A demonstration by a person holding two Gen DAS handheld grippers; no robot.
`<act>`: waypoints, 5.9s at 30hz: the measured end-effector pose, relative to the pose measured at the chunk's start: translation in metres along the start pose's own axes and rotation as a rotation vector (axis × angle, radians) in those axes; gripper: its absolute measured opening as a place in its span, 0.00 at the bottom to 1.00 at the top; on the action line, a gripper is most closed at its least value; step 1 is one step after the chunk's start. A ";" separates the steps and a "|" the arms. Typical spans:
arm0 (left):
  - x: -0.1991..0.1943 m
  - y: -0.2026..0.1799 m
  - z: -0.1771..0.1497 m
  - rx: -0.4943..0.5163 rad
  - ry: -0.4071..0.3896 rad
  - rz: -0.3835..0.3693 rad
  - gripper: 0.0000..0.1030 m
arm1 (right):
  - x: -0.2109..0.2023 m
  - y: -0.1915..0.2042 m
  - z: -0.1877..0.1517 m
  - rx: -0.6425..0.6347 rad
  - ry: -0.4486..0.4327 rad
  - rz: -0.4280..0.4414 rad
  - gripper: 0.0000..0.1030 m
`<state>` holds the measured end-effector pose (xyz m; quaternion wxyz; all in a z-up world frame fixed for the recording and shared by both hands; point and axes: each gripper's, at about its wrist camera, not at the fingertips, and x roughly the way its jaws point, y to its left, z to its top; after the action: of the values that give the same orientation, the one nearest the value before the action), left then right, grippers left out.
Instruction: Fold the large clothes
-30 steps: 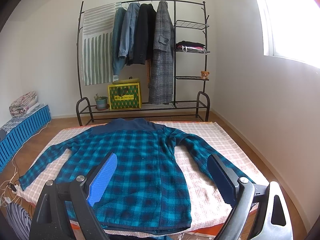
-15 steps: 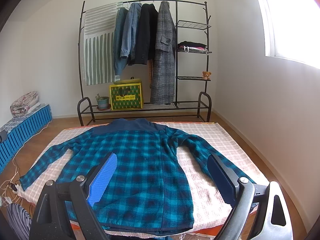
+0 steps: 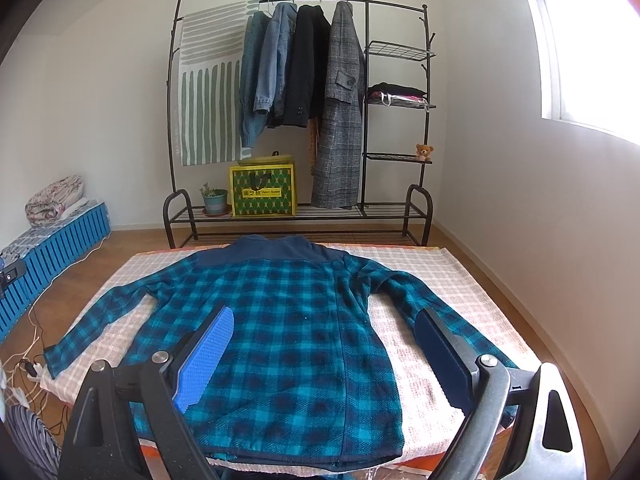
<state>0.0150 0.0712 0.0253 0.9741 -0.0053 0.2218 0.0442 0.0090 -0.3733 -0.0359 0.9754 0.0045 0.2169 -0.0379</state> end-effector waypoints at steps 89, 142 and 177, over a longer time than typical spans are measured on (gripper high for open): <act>0.138 0.017 -0.086 -0.028 0.414 -0.769 0.01 | 0.347 0.240 0.045 0.118 0.619 0.734 0.43; 0.126 -0.058 -0.137 0.385 0.481 -0.734 0.01 | 0.494 0.237 0.041 0.166 0.632 0.579 0.00; 0.206 0.036 -0.153 -0.217 0.742 -0.598 0.37 | 0.195 0.168 -0.094 0.061 0.729 0.743 0.45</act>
<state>0.1304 0.1199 -0.2009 0.7932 -0.1858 0.5369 -0.2194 0.1581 -0.2174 -0.2054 0.7835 0.1228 0.5251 0.3087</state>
